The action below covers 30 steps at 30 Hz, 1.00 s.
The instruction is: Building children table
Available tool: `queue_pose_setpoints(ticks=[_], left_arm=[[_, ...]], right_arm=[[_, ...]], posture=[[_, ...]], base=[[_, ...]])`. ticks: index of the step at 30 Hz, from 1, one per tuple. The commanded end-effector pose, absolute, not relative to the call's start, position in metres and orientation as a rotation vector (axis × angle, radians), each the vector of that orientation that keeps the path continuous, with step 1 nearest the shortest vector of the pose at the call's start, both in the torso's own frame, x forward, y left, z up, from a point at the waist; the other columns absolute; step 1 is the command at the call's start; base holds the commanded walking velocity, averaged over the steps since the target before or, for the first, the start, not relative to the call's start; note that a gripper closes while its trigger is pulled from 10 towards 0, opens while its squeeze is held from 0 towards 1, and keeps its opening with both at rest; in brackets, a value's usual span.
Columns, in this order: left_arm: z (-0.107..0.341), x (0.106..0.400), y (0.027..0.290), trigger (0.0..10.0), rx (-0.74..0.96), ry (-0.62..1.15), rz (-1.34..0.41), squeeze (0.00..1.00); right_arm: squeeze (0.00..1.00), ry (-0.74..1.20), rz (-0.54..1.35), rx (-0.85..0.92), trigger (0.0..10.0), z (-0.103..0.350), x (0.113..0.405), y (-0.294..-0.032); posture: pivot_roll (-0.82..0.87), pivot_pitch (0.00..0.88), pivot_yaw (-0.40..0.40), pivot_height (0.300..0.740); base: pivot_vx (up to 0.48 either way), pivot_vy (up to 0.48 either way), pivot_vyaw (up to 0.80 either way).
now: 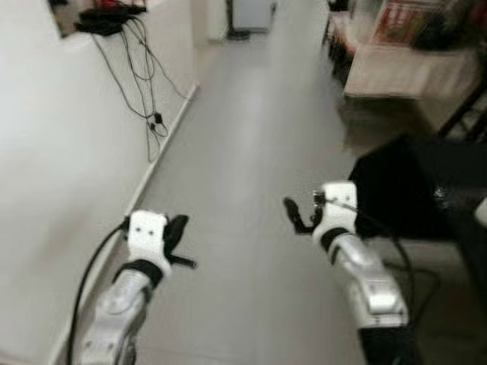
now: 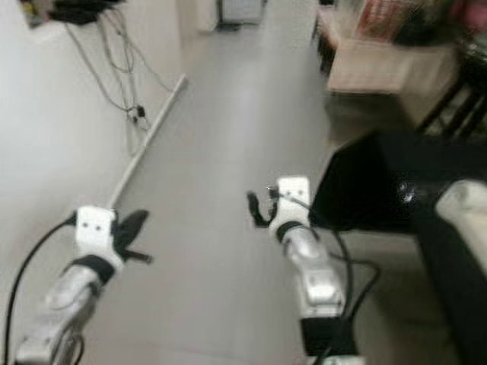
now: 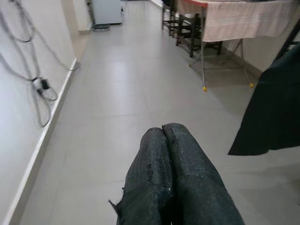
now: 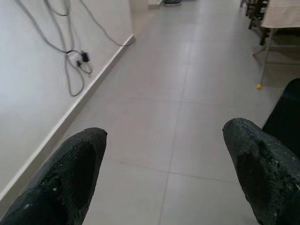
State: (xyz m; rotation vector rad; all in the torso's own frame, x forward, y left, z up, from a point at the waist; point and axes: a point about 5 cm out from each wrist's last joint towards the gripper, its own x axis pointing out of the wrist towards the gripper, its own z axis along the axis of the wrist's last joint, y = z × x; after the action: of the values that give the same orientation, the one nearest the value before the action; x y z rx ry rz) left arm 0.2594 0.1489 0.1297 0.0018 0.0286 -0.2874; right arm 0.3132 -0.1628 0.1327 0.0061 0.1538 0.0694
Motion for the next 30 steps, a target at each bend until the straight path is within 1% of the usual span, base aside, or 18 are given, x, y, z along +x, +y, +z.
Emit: queue_pose_setpoints(ticks=[1,30], left_arm=[[0.1271,0.2584,0.1450,10.0,0.003,0.039,-0.305,0.00],[0.1288,0.2614,0.1447,10.0,0.018,0.031,-0.314,0.00]], right_arm=[[0.00,0.159,0.046,0.006,10.0,0.1312,0.3121,-0.1696],[0.00,0.164,0.049,0.005,10.0,0.1287,0.3136,-0.1671]], posture=[[0.00,0.072,-0.030,0.740],[0.00,0.048,-0.027,0.740]], base=[[0.360,0.000,0.00],[0.361,0.000,0.00]])
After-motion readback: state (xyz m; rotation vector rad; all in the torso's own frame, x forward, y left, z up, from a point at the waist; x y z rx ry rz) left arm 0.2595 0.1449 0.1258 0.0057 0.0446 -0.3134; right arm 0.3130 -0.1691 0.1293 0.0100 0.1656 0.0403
